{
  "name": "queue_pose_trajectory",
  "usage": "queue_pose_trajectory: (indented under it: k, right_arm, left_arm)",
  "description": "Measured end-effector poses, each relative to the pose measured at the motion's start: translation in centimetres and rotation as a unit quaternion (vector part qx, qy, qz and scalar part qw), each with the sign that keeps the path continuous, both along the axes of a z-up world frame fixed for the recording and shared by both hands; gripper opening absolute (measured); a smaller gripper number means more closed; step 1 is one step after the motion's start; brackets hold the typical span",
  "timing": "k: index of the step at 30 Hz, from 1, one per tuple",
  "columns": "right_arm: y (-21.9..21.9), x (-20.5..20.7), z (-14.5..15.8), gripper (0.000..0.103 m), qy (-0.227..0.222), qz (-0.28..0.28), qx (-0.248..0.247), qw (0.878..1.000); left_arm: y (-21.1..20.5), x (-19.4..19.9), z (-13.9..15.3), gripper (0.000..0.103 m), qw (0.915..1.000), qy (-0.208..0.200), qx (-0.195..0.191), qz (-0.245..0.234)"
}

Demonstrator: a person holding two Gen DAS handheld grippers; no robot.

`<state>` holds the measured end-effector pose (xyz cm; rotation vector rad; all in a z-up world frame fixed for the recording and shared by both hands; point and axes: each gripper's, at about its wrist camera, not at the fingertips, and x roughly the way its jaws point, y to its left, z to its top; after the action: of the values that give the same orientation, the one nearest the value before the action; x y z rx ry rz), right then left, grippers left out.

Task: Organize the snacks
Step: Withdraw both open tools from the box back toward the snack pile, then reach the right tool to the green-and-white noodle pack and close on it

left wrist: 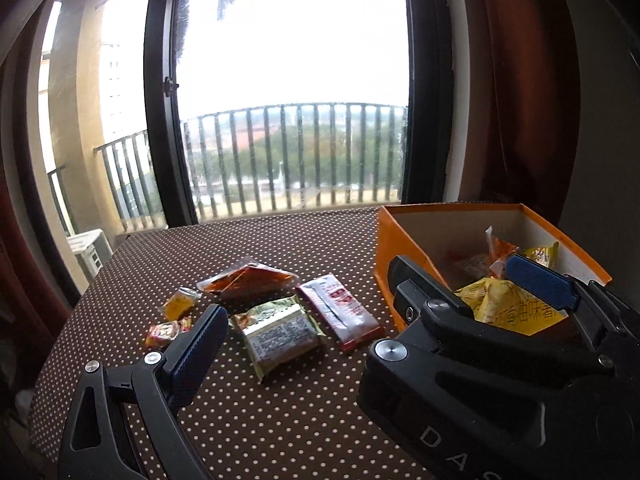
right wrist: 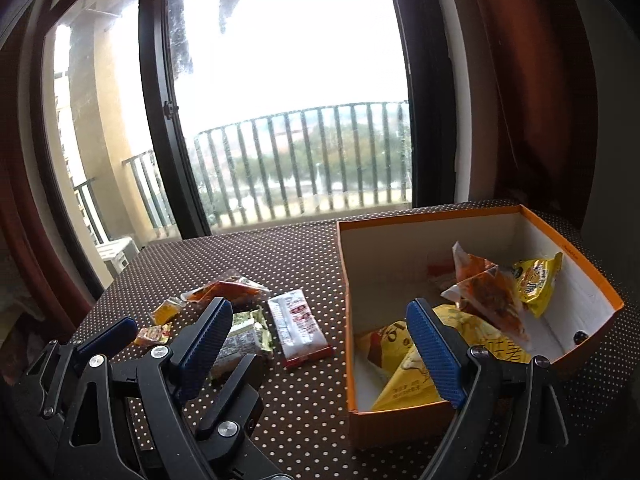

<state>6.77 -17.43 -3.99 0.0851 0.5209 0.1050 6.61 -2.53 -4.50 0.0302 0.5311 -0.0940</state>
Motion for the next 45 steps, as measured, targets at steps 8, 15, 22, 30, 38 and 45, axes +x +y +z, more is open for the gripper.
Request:
queue_pose_trajectory:
  k: [8,15,22,30,38,45]
  right_arm:
    - [3.1,0.9,-0.9,0.091,-0.003,0.035,-0.009,0.999]
    - [5.6,2.2,-2.0,0.09,0.009,0.068,-0.027,0.997]
    - [7.4,4.2,-3.5,0.09,0.042,0.097,-0.023,0.994]
    - [9.8,6.4,-5.7,0.091,0.084,0.113,-0.013,0.99]
    - [11.3,8.5,-7.9,0.091,0.122,0.117,-0.02,0.985]
    - [11.4,10.0,-9.5,0.091,0.142,0.11,-0.027,0.983]
  left_arm:
    - [2.8,0.3,-1.3,0.097,0.9993,0.006,-0.018,0.033]
    - [4.9,1.4,-2.6,0.097,0.9977,0.027,-0.035,0.052]
    - [6.9,3.2,-4.0,0.097,0.9942,0.065,-0.032,0.079]
    - [8.9,5.0,-5.8,0.097,0.9898,0.1,-0.018,0.1]
    - [10.1,7.1,-7.7,0.097,0.9836,0.141,-0.014,0.112]
    - [11.0,8.5,-9.5,0.097,0.9764,0.178,-0.026,0.119]
